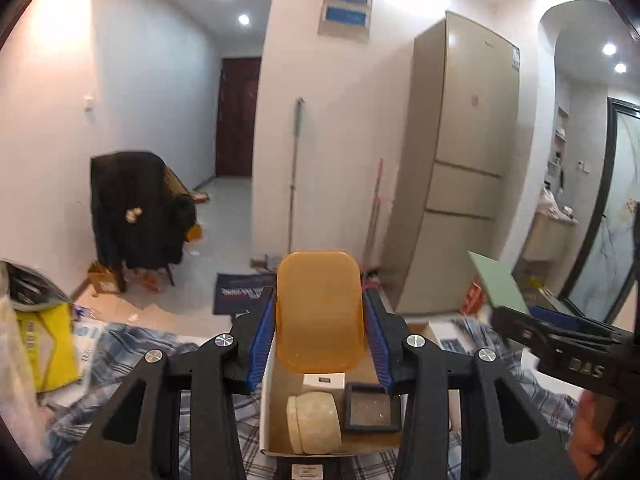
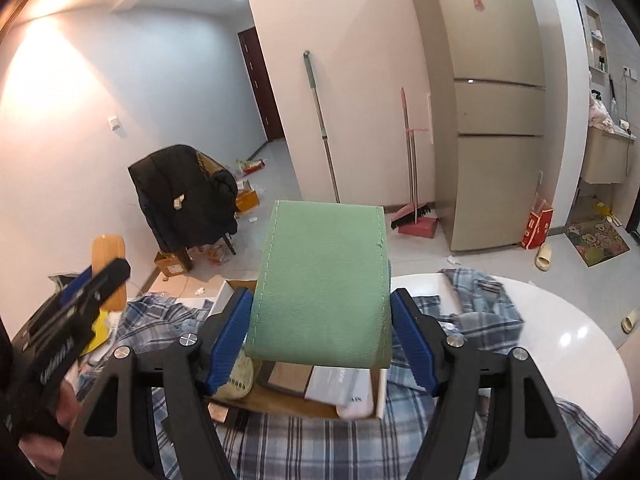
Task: Organize rigid objects
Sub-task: 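Lift and carry the green pad and orange container over the cardboard box, then drop the green pad into the box with the right gripper, then lower the orange container into the box and open the left gripper, then withdraw both tools and move the left gripper to the black case, then grasp the small black case with the left gripper and lift it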
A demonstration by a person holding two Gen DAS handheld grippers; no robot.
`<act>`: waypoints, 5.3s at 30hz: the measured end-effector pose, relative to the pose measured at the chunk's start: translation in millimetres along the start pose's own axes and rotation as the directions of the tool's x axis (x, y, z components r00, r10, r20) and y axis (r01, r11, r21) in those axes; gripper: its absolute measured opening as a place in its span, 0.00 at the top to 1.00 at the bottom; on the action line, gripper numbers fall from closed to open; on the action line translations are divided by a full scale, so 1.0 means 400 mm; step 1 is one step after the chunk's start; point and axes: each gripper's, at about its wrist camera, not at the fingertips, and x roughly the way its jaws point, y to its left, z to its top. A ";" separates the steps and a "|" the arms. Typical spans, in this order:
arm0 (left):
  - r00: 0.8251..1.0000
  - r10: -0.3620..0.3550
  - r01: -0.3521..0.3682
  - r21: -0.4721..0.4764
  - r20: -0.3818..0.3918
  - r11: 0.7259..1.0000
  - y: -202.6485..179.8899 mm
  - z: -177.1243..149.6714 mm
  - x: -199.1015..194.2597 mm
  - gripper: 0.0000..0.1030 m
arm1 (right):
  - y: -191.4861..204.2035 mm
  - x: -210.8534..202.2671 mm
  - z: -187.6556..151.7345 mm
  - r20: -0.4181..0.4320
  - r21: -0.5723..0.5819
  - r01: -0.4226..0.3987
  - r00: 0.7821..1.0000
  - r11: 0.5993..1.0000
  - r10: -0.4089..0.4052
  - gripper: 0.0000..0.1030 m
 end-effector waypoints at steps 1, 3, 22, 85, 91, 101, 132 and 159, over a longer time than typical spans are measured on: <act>1.000 -0.017 0.017 0.003 -0.027 1.000 0.004 -0.008 0.023 0.56 | 0.004 0.027 -0.006 -0.016 -0.003 -0.002 1.000 1.000 0.002 0.33; 0.996 -0.039 0.041 0.012 -0.076 0.999 0.005 -0.026 0.064 0.56 | 0.007 0.074 -0.030 -0.049 -0.019 -0.008 0.999 1.000 0.008 0.33; 0.954 -0.092 0.108 0.041 -0.284 0.993 -0.043 -0.149 0.215 0.56 | -0.020 0.274 -0.163 -0.288 -0.121 -0.033 0.958 0.992 -0.004 0.32; 0.989 -0.094 0.102 0.067 -0.116 0.992 -0.014 -0.080 -0.120 0.18 | -0.020 -0.052 -0.047 -0.019 -0.028 0.047 0.999 0.999 -0.048 0.16; 0.993 -0.109 0.113 0.112 -0.049 0.987 0.013 -0.097 -0.244 0.15 | 0.035 -0.150 -0.096 0.023 -0.077 0.046 0.999 0.996 -0.045 0.15; 0.995 -0.096 0.087 0.198 0.033 0.976 0.049 -0.193 -0.339 0.12 | 0.094 -0.204 -0.177 0.053 -0.143 0.067 0.997 0.987 -0.060 0.10; 0.945 -0.069 0.072 -0.002 -0.321 0.997 0.201 -0.355 -0.139 0.00 | 0.078 -0.024 -0.337 -0.114 -0.164 0.048 0.991 0.985 -0.067 0.08; 0.773 -0.193 0.347 0.148 -0.605 0.926 0.148 -0.377 0.077 0.32 | 0.047 -0.020 -0.330 -0.145 -0.131 0.031 0.988 0.991 -0.050 0.08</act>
